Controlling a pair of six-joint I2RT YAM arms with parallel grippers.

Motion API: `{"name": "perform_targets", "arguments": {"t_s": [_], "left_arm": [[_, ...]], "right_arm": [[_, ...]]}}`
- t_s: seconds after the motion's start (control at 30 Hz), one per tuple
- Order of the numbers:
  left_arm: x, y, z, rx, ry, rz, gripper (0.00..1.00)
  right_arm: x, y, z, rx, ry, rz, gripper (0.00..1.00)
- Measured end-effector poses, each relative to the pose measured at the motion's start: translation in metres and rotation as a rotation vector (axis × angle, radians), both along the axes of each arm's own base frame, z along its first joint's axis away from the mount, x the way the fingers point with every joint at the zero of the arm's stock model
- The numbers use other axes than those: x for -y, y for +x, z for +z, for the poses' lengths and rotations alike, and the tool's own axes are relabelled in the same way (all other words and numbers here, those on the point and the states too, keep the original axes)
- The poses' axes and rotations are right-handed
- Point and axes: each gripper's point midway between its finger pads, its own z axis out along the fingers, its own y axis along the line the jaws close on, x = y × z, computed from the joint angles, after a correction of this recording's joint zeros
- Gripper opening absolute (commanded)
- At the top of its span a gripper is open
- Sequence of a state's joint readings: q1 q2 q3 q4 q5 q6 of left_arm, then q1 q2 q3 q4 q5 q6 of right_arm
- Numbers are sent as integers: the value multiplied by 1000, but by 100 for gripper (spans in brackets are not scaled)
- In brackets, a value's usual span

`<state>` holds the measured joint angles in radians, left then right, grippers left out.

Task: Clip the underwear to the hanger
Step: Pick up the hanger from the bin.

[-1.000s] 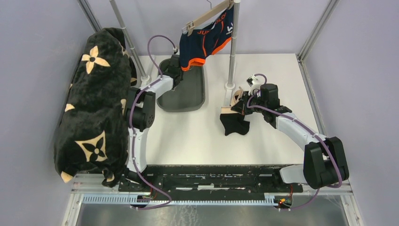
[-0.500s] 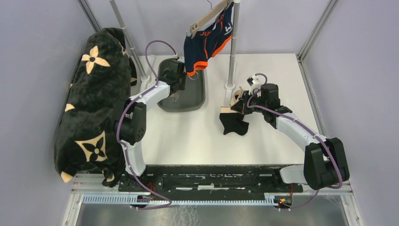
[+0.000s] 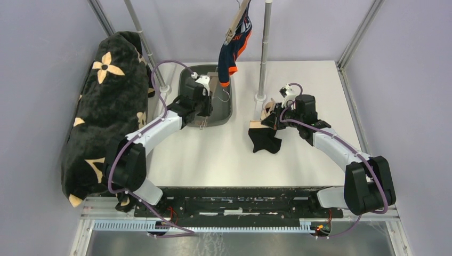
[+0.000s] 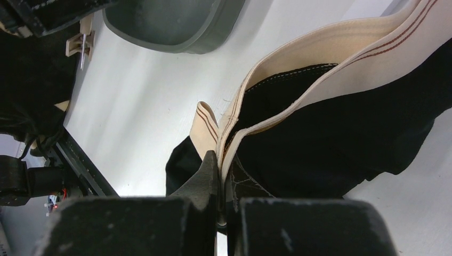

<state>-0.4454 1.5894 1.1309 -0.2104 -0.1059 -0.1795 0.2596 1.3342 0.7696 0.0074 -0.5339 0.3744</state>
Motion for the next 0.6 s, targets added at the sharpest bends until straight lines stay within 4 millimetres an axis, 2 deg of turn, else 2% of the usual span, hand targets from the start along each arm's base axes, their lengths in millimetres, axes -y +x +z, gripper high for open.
{"name": "perform_targets", "arguments": {"t_s": [0.1,0.33,0.43,0.6], "left_arm": [[11,-14,2,-11,-62,-31,3],[24,-57,-6,-71,-219,-100,3],[36,-76,1,-76,-323,-155,3],[59,-103,23,-39,-533,-269,3]], "right_arm": [[0,0,0,1,0,0,1],[2,1,2,8,-5,-11,1],[3,1,1,3,-12,-20,1],[7,1,-3,-9,-28,-38,1]]}}
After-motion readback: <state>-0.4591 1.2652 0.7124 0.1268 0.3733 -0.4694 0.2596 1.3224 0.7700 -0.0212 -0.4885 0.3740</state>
